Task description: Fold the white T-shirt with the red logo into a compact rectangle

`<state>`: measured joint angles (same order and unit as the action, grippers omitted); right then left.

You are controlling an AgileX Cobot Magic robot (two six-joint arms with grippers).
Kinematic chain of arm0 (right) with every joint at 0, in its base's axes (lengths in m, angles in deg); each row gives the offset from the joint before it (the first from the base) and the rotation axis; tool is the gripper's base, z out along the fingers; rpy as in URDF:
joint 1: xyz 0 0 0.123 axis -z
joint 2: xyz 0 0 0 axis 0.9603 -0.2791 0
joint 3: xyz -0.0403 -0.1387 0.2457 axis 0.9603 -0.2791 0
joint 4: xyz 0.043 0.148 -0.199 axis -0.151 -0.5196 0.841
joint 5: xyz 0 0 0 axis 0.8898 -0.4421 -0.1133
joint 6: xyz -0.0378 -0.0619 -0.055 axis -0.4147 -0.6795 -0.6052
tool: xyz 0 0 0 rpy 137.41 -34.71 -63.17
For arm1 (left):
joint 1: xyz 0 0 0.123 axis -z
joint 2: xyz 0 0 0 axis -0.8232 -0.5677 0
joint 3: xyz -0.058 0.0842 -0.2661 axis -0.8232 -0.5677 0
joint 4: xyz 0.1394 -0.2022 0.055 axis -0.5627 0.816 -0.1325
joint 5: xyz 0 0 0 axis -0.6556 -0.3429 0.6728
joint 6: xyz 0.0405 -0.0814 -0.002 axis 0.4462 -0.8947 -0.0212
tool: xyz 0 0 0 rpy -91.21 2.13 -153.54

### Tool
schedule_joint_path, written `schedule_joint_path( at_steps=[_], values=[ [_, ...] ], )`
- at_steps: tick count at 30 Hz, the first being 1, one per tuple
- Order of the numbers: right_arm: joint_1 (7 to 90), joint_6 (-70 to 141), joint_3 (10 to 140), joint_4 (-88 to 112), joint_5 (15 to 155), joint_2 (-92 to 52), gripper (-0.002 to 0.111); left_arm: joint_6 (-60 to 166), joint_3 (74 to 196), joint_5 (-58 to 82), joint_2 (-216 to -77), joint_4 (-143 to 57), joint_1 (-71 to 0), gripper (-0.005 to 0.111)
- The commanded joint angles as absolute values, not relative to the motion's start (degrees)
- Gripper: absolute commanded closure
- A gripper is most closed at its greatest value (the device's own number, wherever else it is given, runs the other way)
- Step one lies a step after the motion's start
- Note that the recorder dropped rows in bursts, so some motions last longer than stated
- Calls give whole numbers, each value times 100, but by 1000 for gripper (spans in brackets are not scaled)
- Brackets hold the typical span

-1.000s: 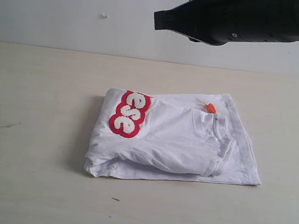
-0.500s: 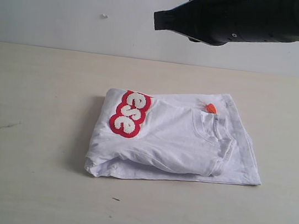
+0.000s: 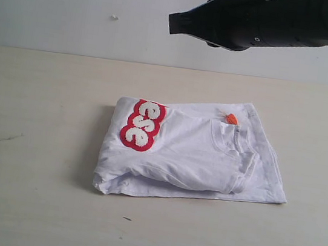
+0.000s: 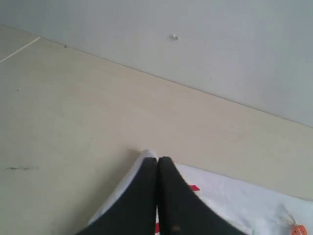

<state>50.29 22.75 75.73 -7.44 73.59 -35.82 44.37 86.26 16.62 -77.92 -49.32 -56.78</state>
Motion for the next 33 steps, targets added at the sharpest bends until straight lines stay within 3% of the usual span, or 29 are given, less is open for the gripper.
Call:
schedule_joint_path(
  at_steps=[1,11,33],
  values=[
    [5062,2251,7536,-689,7366,-3553,108,4344,8266,1744,-7677,-4955,-5730,107],
    [5062,2251,7536,-689,7366,-3553,108,4344,7415,1815,-7677,-4933,-5730,107],
    [5062,2251,7536,-689,7366,-3553,108,3909,7415,-726,-7677,-4358,-5730,107]
  ],
)
